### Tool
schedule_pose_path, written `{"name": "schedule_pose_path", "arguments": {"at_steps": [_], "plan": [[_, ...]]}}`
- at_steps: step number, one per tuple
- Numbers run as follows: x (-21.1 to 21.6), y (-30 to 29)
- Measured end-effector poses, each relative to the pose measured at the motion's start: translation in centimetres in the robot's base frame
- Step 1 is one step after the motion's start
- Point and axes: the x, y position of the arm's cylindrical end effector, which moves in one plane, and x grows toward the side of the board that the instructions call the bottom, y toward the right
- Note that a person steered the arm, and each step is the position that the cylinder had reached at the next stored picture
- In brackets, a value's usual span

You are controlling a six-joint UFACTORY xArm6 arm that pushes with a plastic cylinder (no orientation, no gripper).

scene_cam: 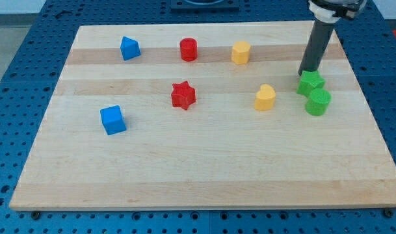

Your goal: Point your arm at the yellow hexagon

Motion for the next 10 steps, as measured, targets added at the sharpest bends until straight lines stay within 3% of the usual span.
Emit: {"name": "schedule_pose_path", "arguments": {"at_steps": [2, 4, 6, 8, 10], "plan": [[1.9, 0.1], [-11.1, -1.3], [-14.7, -8.1], [-13.4, -12.5], [-9.8, -12.5]]}}
